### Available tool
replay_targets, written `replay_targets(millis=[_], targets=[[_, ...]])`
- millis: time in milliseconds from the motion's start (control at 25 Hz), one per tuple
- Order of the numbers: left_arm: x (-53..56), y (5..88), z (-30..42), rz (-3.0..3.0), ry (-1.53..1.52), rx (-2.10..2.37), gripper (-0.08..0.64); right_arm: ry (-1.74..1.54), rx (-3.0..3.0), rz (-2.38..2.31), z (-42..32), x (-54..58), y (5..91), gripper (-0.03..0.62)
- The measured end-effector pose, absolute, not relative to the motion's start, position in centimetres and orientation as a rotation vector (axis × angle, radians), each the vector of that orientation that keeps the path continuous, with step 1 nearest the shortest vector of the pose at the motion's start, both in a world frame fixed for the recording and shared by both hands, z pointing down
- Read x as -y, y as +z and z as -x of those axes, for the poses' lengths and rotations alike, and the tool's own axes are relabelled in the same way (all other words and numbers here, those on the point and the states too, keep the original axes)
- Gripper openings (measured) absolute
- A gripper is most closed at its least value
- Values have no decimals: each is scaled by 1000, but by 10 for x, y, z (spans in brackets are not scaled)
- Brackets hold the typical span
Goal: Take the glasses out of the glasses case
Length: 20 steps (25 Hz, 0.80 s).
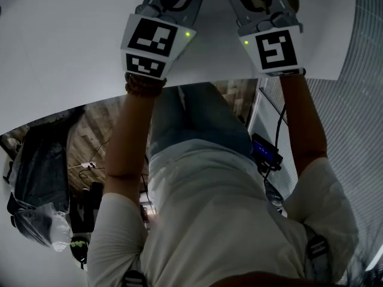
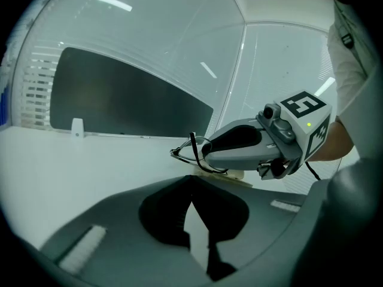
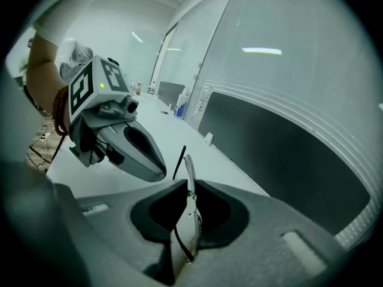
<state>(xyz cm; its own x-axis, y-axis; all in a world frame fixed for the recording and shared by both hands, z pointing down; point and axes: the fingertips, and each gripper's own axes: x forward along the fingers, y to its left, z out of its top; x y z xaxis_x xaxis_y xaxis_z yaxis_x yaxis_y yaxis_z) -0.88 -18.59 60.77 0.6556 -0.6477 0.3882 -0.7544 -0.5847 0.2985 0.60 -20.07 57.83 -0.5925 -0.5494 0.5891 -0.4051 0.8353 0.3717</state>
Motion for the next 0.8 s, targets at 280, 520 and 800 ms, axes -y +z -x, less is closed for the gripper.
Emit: replay_targets(millis=[280,520,800], targets=[[165,612,42,-2383,318,1179,2,-278,2303,-604,26,181,587,46],[150,615,66,-2345,314,1235,2,-267,2335,-540,50,164,598,46],[139,622,89,-2303,315,1273,2,-254,2348,-483,70,153,610,46]])
